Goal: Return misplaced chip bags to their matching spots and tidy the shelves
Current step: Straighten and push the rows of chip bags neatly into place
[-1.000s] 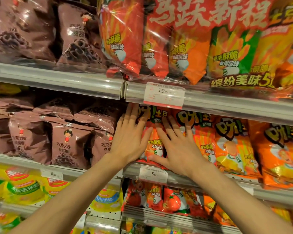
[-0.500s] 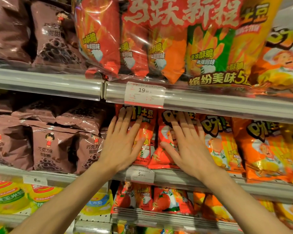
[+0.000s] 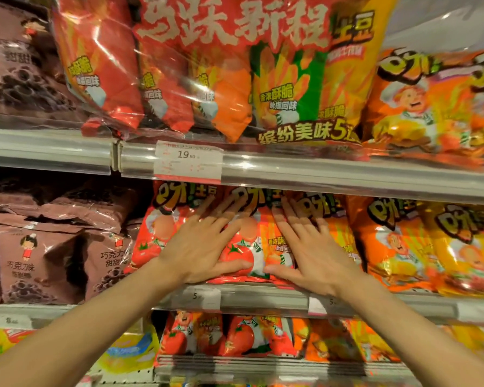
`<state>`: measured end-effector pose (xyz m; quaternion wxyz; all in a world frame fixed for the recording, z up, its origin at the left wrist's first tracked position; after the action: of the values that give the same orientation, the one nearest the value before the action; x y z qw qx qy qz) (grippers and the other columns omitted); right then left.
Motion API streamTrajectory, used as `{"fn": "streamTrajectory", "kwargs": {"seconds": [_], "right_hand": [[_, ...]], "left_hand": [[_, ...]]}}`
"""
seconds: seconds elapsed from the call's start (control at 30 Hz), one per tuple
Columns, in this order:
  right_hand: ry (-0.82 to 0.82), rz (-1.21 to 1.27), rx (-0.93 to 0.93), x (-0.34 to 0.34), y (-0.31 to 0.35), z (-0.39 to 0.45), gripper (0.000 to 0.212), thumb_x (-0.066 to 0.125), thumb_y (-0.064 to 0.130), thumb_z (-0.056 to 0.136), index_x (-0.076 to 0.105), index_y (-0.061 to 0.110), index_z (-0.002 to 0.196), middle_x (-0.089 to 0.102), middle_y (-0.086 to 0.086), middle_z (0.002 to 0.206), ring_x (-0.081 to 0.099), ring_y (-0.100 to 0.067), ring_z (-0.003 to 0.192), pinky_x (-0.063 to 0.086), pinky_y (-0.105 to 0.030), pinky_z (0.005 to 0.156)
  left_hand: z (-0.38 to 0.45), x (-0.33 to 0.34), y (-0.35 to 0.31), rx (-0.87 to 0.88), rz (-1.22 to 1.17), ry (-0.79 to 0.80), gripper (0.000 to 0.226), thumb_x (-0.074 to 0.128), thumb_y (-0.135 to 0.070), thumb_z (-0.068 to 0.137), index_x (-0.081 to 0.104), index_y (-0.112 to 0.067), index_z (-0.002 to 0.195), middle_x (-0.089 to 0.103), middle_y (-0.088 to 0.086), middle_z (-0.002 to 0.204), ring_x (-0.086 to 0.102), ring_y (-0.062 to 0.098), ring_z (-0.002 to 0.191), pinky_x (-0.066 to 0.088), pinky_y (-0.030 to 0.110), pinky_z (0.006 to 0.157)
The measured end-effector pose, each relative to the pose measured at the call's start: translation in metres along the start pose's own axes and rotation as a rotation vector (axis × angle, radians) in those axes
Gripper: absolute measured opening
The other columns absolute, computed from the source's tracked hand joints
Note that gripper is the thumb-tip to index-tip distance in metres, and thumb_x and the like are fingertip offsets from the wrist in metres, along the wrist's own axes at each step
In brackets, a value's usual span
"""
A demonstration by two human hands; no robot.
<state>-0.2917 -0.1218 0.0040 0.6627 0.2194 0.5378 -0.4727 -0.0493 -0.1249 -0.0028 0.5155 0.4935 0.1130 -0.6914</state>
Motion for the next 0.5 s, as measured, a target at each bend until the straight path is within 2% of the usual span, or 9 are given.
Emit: {"fn": "streamTrajectory", "kwargs": {"seconds": [0.07,0.1,0.13,0.17,0.2,0.23,0.27,0.33,0.5], "right_hand": [[-0.005,-0.017,-0.011,0.003,-0.001,0.003,0.109,0.018,0.093,0.081,-0.007,0.022,0.161,0.000,-0.007,0.169,0.005,-0.024,0.155,-0.001,-0.050,0.122],[-0.012,-0.022,-0.014,0.004,-0.002,0.005,0.110,0.017,0.093,0.081,-0.011,0.022,0.160,-0.007,-0.006,0.169,-0.001,-0.022,0.156,-0.006,-0.049,0.122],[-0.025,-0.027,-0.017,0.006,-0.003,0.007,0.110,0.017,0.093,0.081,-0.011,0.022,0.160,-0.009,-0.006,0.168,-0.004,-0.022,0.156,-0.008,-0.048,0.122],[-0.037,-0.035,-0.020,0.007,-0.003,0.009,0.110,0.017,0.093,0.081,-0.008,0.021,0.160,-0.006,-0.007,0.169,-0.003,-0.023,0.156,-0.007,-0.050,0.123],[-0.041,-0.044,-0.022,0.006,-0.003,0.009,0.110,0.018,0.093,0.081,-0.003,0.019,0.161,-0.002,-0.009,0.169,-0.001,-0.025,0.156,-0.004,-0.052,0.123],[-0.038,-0.048,-0.024,0.006,-0.002,0.009,0.110,0.019,0.092,0.082,0.001,0.018,0.161,0.001,-0.010,0.168,0.001,-0.026,0.156,0.000,-0.054,0.123],[-0.031,-0.051,-0.027,0.006,-0.002,0.008,0.110,0.020,0.092,0.082,0.002,0.017,0.161,0.003,-0.011,0.168,0.004,-0.027,0.156,0.003,-0.055,0.123],[-0.018,-0.066,-0.029,0.007,-0.002,0.007,0.111,0.018,0.092,0.082,0.001,0.016,0.161,0.003,-0.012,0.168,0.005,-0.026,0.156,0.005,-0.056,0.123],[-0.002,-0.040,-0.016,0.011,0.000,0.004,0.111,0.017,0.093,0.081,0.001,0.018,0.161,0.001,-0.011,0.169,0.005,-0.027,0.155,0.005,-0.056,0.123]], "left_hand": [[0.003,-0.007,-0.002,0.017,0.095,-0.056,0.074,0.028,-0.081,0.089,0.064,-0.022,0.115,0.071,-0.002,0.108,0.068,0.017,0.081,0.041,0.038,0.079],[0.004,-0.008,-0.002,0.022,0.121,-0.085,0.072,0.029,-0.080,0.089,0.066,-0.022,0.111,0.073,-0.003,0.105,0.069,0.016,0.081,0.039,0.036,0.080],[0.006,-0.006,-0.002,0.029,0.110,-0.100,0.072,0.030,-0.080,0.089,0.065,-0.022,0.113,0.073,0.001,0.110,0.070,0.018,0.090,0.037,0.036,0.087],[0.006,-0.004,-0.001,0.046,0.073,-0.123,0.073,0.031,-0.080,0.090,0.060,-0.019,0.119,0.068,0.008,0.127,0.067,0.023,0.111,0.034,0.039,0.099],[0.007,-0.002,0.000,0.058,0.020,-0.113,0.078,0.033,-0.080,0.090,0.052,-0.016,0.129,0.053,0.014,0.147,0.051,0.028,0.136,0.030,0.046,0.112],[0.008,-0.001,0.000,0.062,-0.005,-0.090,0.085,0.033,-0.081,0.089,0.043,-0.014,0.139,0.035,0.015,0.159,0.029,0.029,0.150,0.023,0.052,0.119],[0.008,0.000,0.000,0.067,-0.006,-0.060,0.091,0.030,-0.083,0.088,0.034,-0.015,0.149,0.021,0.014,0.164,0.014,0.028,0.154,0.018,0.054,0.122],[0.010,-0.001,-0.003,0.084,0.018,-0.016,0.099,0.026,-0.087,0.085,0.019,-0.021,0.160,0.011,0.011,0.167,0.004,0.027,0.155,0.011,0.055,0.123],[0.008,0.005,-0.006,0.060,0.015,0.000,0.099,0.030,-0.087,0.084,0.017,-0.024,0.160,0.012,0.010,0.167,0.007,0.027,0.155,0.015,0.057,0.121]]}}
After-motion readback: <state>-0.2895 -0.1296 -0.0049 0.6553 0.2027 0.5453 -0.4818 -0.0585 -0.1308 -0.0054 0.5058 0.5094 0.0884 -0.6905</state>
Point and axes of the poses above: each hand's wrist, its own z-axis towards the middle knuckle, its own x-axis out of the palm, y = z × x, the point moved 2 cm from there along z, towards the middle knuckle
